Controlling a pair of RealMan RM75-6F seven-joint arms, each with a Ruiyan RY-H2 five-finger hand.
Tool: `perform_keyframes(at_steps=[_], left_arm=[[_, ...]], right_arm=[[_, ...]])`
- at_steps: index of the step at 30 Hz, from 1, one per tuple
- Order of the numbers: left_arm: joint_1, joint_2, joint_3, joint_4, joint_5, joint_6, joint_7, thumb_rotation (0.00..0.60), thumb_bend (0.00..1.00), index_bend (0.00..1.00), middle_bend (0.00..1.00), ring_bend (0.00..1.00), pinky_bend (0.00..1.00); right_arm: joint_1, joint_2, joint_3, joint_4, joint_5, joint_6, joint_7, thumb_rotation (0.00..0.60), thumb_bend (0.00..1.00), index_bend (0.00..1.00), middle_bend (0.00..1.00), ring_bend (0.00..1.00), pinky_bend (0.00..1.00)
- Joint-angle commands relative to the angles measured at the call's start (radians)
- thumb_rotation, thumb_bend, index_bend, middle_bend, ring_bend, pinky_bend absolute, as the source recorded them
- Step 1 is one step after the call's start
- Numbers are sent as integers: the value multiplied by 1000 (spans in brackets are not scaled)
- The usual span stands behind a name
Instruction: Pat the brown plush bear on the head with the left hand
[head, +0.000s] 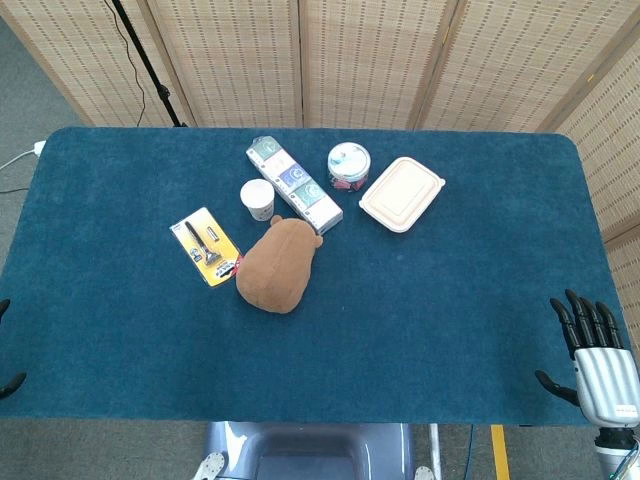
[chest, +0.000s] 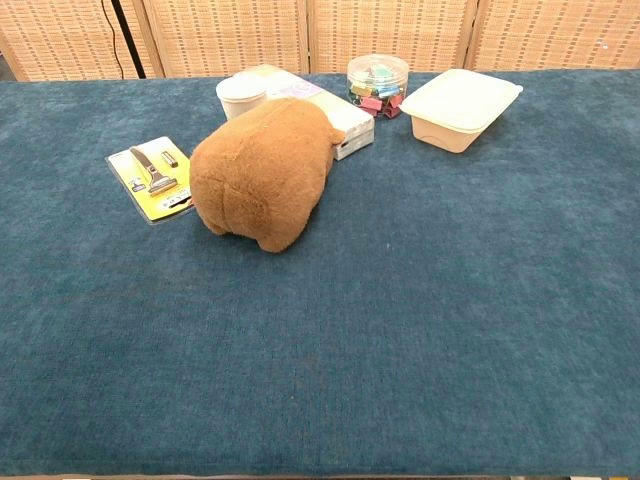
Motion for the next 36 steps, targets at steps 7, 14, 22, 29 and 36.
perform_keyframes(at_steps=[7, 14, 22, 29, 36], left_arm=[[-1, 8, 4, -8, -2, -10, -6, 600, 0, 0, 0, 0, 0], [-41, 21, 19, -1, 18, -85, 16, 600, 0, 0, 0, 0, 0], [-155, -1, 33, 73, 91, -214, -170, 462, 0, 0, 0, 0, 0], [-182, -30, 9, 92, 102, -180, -240, 189, 0, 0, 0, 0, 0], [-206, -22, -22, 8, 109, -160, -140, 157, 0, 0, 0, 0, 0]], right_arm=[[2, 4, -1, -9, 10, -11, 5, 600, 0, 0, 0, 0, 0], [4, 2, 1, -14, 32, -26, 1, 600, 0, 0, 0, 0, 0], [7, 5, 8, -13, 47, -30, 9, 600, 0, 0, 0, 0, 0], [6, 7, 10, -10, 57, -32, 6, 600, 0, 0, 0, 0, 0], [7, 4, 8, -9, 57, -36, -1, 600, 0, 0, 0, 0, 0]])
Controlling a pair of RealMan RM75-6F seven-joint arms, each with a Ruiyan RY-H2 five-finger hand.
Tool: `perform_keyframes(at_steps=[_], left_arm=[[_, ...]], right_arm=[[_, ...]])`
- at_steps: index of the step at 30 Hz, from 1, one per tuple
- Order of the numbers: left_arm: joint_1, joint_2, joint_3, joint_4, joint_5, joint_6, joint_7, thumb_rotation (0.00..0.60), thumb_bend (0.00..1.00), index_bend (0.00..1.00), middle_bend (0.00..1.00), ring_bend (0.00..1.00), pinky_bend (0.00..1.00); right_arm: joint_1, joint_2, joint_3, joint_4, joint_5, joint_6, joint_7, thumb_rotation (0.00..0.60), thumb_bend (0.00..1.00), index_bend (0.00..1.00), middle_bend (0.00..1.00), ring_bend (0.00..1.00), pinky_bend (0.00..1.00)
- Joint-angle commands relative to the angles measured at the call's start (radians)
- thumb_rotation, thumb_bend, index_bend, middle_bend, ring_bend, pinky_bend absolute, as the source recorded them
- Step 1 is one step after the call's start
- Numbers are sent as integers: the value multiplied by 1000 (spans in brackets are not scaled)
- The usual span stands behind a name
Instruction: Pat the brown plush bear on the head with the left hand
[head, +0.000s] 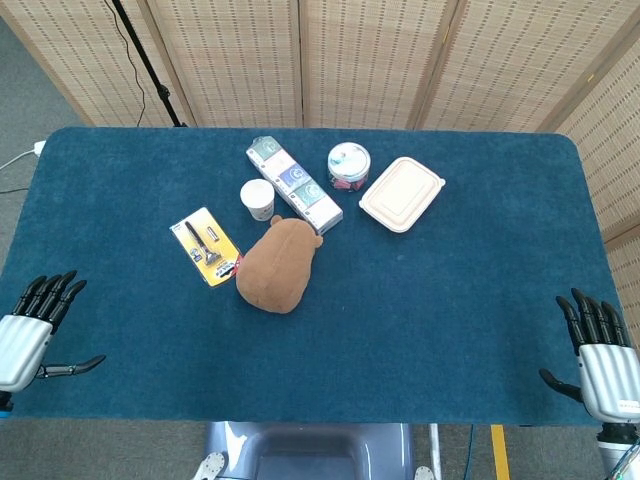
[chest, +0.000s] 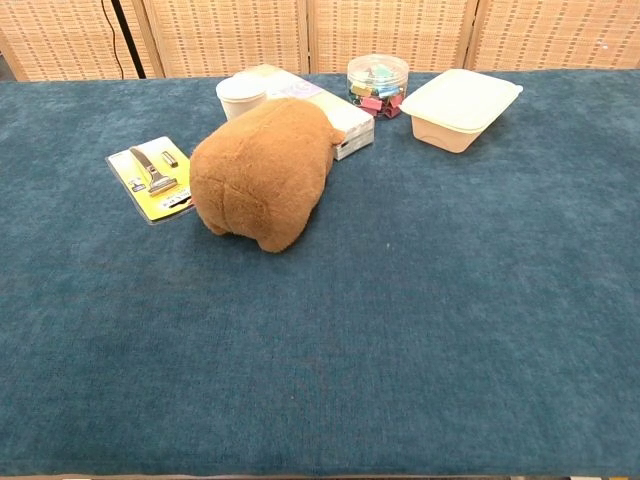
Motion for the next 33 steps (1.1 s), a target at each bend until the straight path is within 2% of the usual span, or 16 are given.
perform_keyframes(at_steps=[1, 5, 7, 12, 18, 25, 33], left_arm=[[-28, 1, -24, -49, 7, -2, 53, 155, 0, 0, 0, 0, 0], [-100, -23, -65, -99, 11, -56, 114, 136, 0, 0, 0, 0, 0], [-160, -53, -93, -126, 4, -120, 144, 124, 0, 0, 0, 0, 0], [-247, -107, -124, -145, -18, -219, 191, 98, 0, 0, 0, 0, 0], [-382, -239, -183, -70, -60, -334, 235, 65, 0, 0, 0, 0, 0], [-494, -363, -232, 1, -127, -417, 307, 38, 0, 0, 0, 0, 0], [-591, -519, -248, 169, -114, -411, 291, 9, 0, 0, 0, 0, 0]], right_arm=[[1, -1, 0, 1, 2, -2, -1, 600, 0, 0, 0, 0, 0], [2, -2, -1, 3, 6, -7, -3, 600, 0, 0, 0, 0, 0], [2, -2, 1, 4, 11, -8, -2, 600, 0, 0, 0, 0, 0], [4, -2, 4, 7, 19, -13, -2, 600, 0, 0, 0, 0, 0], [7, -1, 10, 9, 37, -22, 1, 600, 0, 0, 0, 0, 0], [11, -1, 16, 15, 59, -34, 8, 600, 0, 0, 0, 0, 0], [14, 0, 23, 20, 75, -41, 24, 600, 0, 0, 0, 0, 0]])
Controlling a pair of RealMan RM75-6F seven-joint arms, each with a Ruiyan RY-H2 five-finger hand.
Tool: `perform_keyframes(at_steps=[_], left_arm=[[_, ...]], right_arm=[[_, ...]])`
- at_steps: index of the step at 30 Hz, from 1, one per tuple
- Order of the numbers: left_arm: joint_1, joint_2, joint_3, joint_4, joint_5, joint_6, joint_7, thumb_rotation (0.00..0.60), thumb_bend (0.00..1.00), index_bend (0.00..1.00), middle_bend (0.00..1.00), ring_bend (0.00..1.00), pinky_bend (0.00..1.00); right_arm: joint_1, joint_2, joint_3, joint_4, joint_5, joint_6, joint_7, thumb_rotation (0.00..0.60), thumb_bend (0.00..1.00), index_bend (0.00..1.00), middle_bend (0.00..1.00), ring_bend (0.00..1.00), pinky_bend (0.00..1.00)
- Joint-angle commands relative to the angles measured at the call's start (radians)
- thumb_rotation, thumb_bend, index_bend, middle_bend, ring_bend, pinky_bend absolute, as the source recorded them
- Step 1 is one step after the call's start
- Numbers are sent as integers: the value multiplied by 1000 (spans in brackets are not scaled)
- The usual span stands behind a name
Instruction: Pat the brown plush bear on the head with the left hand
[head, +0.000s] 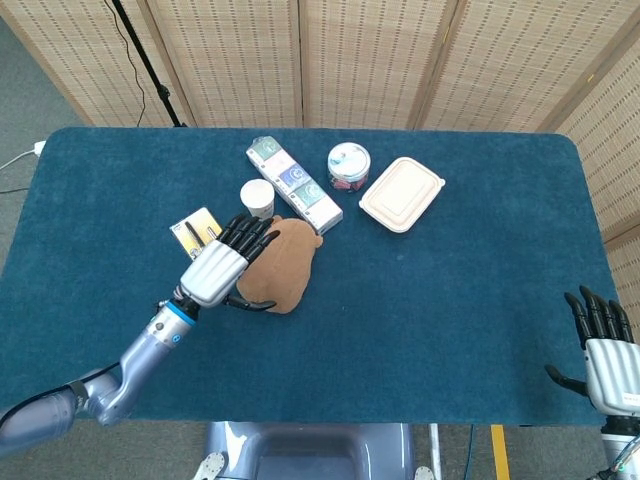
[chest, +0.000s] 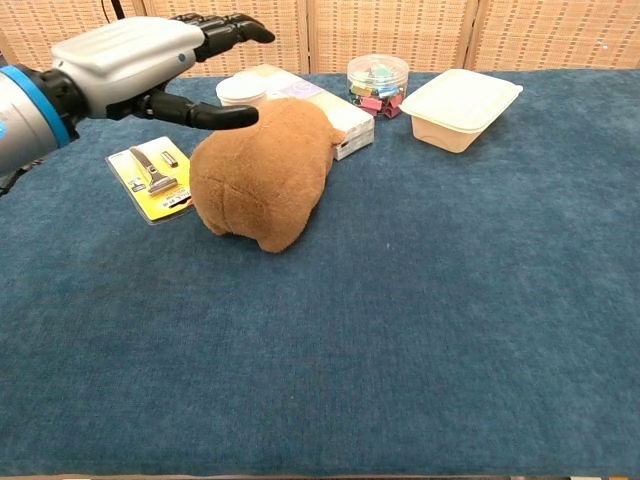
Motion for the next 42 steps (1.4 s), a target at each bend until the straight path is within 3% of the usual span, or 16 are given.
perform_keyframes(at_steps=[1, 14, 32, 42], left_arm=[[-47, -75, -4, 89, 10, 8, -32, 9, 0, 0, 0, 0, 0], [-92, -210, 34, 324, 46, 86, -150, 4, 0, 0, 0, 0, 0], [-176, -433, 52, 681, 6, 45, -294, 0, 0, 0, 0, 0, 0], [-210, -543, 91, 885, 42, 97, -401, 0, 0, 0, 0, 0, 0]], right_arm=[[0, 2, 2, 1, 4, 0, 7, 600, 0, 0, 0, 0, 0], [2, 10, 10, 1, 24, -9, 36, 600, 0, 0, 0, 0, 0], [7, 28, 22, 10, 52, -25, 80, 600, 0, 0, 0, 0, 0], [15, 33, 29, 29, 77, -48, 101, 600, 0, 0, 0, 0, 0]])
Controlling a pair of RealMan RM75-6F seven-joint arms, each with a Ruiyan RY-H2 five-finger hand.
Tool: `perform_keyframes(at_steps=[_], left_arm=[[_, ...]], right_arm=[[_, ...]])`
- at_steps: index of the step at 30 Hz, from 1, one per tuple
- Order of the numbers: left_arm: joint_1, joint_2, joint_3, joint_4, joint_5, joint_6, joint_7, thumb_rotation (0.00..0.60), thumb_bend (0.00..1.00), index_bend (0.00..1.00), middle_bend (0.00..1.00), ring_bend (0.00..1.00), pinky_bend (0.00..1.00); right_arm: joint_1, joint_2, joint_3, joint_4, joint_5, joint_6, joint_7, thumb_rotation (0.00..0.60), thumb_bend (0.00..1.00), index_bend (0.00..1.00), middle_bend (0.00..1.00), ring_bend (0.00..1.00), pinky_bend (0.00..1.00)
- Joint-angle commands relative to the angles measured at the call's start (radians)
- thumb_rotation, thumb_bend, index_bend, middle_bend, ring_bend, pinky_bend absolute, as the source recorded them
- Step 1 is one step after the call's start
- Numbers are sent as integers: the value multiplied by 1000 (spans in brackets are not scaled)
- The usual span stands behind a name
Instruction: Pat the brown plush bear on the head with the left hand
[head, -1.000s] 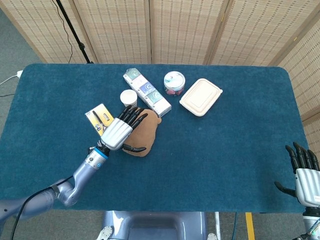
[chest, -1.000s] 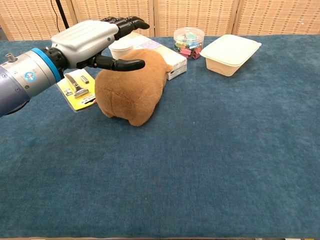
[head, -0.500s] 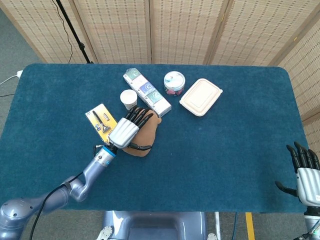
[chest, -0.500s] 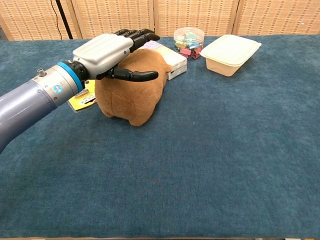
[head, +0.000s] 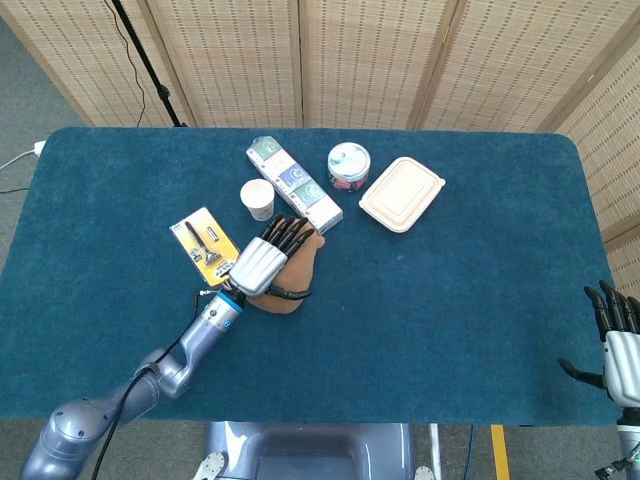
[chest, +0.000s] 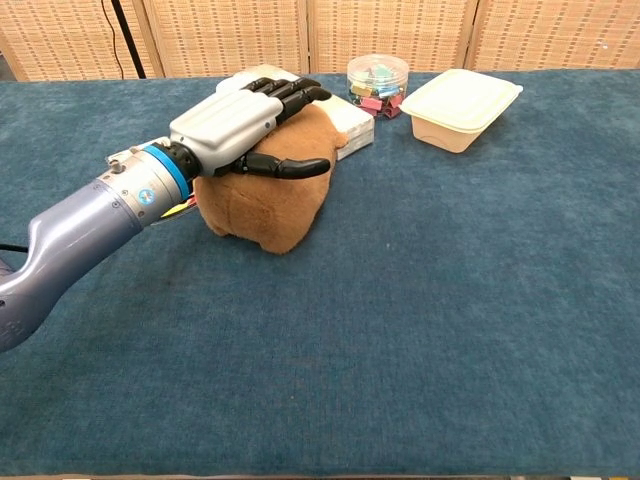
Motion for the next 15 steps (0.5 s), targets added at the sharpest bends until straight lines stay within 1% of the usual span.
perform_keyframes(at_steps=[1, 9, 15], left_arm=[[-16, -55, 17, 84, 7, 5, -47, 0, 0, 0, 0, 0, 0], [-26, -123, 34, 209, 5, 22, -114, 0, 0, 0, 0, 0, 0], [-35, -148, 37, 260, -7, 33, -142, 0, 0, 0, 0, 0, 0]], right_arm=[[0, 1, 1, 2, 1, 1, 2, 600, 0, 0, 0, 0, 0], [3, 2, 2, 11, 9, -8, 10, 600, 0, 0, 0, 0, 0], [2, 5, 2, 9, 6, -5, 12, 600, 0, 0, 0, 0, 0]])
